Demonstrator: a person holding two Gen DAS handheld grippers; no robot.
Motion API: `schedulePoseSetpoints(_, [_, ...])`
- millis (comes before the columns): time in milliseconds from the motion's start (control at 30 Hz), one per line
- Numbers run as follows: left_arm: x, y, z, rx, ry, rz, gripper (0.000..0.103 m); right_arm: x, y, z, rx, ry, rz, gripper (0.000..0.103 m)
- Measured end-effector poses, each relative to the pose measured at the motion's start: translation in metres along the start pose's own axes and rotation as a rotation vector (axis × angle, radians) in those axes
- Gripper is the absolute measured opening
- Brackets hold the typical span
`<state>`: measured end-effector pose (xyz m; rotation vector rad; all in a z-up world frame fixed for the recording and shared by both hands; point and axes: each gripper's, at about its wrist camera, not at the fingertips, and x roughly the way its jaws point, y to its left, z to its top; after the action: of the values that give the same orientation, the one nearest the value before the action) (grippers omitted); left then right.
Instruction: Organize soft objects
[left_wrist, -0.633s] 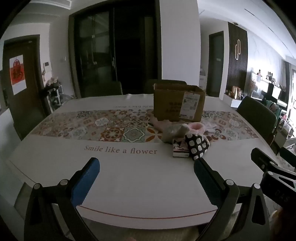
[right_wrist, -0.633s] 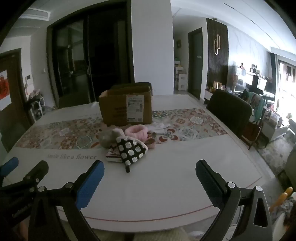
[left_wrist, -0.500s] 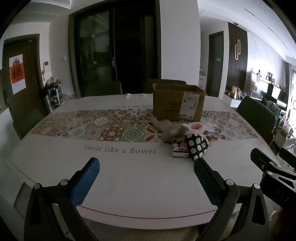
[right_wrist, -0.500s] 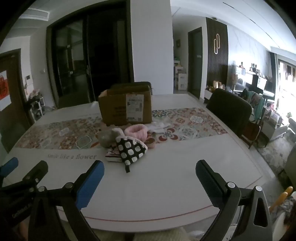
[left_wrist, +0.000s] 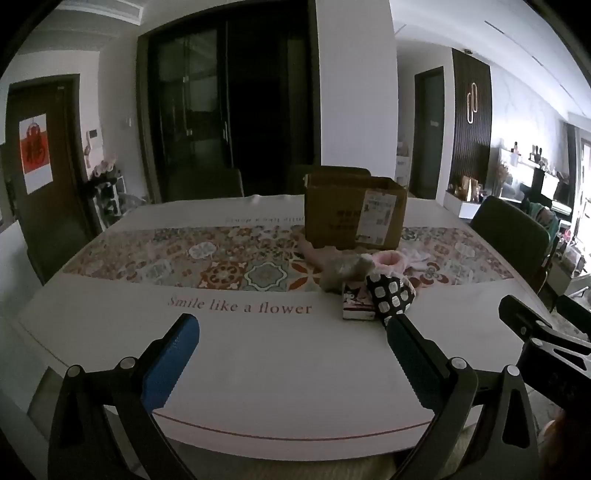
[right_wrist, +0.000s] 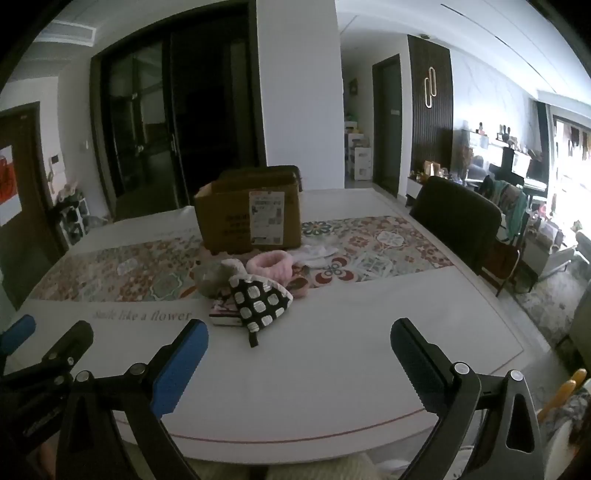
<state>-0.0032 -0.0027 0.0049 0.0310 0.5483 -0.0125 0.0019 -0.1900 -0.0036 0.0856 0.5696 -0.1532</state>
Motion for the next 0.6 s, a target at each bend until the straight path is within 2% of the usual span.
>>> schedulePoseSetpoints(600, [-0.0077, -0.0024, 0.0015, 0.003, -0.028, -0.001, 0.103, -0.0038, -0.0018, 0.0027, 0.005, -0.009, 0.002, 0.101])
